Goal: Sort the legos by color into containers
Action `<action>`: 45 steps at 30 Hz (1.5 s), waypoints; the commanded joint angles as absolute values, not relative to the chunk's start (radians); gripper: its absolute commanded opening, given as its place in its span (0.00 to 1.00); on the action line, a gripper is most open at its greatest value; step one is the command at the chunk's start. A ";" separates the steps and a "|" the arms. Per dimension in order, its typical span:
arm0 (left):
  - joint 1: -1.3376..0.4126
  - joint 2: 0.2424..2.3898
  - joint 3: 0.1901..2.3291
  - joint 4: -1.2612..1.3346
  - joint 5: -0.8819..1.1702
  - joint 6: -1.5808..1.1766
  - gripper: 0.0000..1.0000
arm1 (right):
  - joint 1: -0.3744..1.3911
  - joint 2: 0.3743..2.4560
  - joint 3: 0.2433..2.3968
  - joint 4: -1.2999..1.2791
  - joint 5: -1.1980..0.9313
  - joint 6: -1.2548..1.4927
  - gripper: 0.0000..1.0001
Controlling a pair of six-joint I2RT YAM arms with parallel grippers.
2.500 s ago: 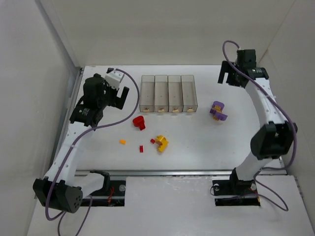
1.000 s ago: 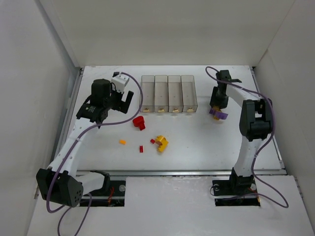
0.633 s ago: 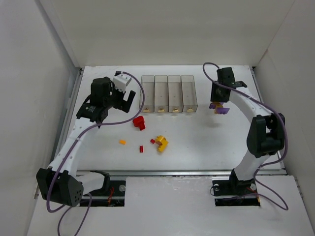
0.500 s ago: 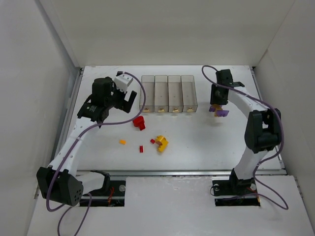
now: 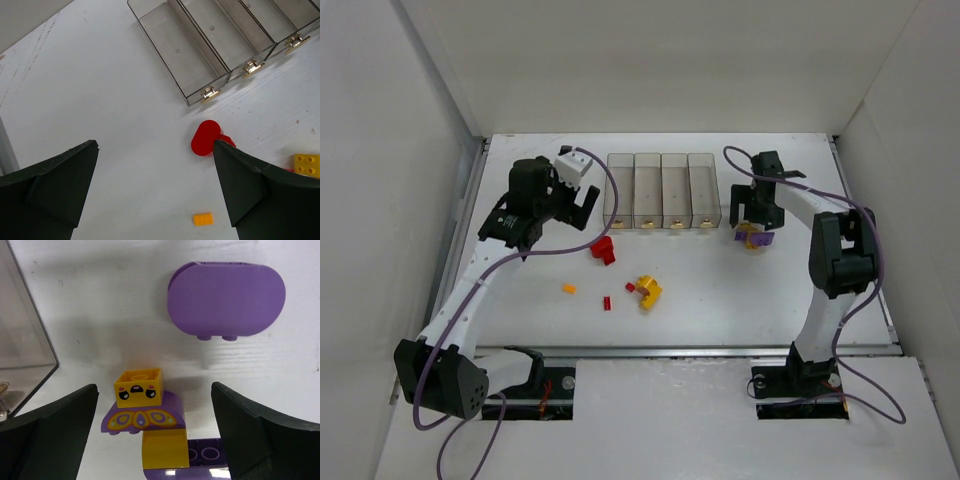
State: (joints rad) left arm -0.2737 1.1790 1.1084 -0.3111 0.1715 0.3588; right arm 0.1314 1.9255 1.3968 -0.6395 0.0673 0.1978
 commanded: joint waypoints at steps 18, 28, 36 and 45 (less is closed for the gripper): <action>-0.276 1.138 1.098 -0.282 0.123 0.367 0.99 | 0.055 2.091 1.654 -0.689 0.204 0.422 1.00; -0.276 1.129 1.098 -0.282 0.114 0.367 0.99 | 0.055 2.123 1.640 -0.608 0.216 0.381 0.92; -0.276 1.129 1.098 -0.282 0.104 0.367 0.99 | 0.055 2.123 1.631 -0.575 0.225 0.330 0.49; -0.285 1.129 1.023 -0.291 0.143 0.471 0.99 | 0.115 1.985 1.721 -0.611 0.284 0.166 0.13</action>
State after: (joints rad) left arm -0.2760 1.1603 1.0508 -0.3046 0.1169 0.4023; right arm 0.0658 2.1128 1.6489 -0.6262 0.2466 0.2558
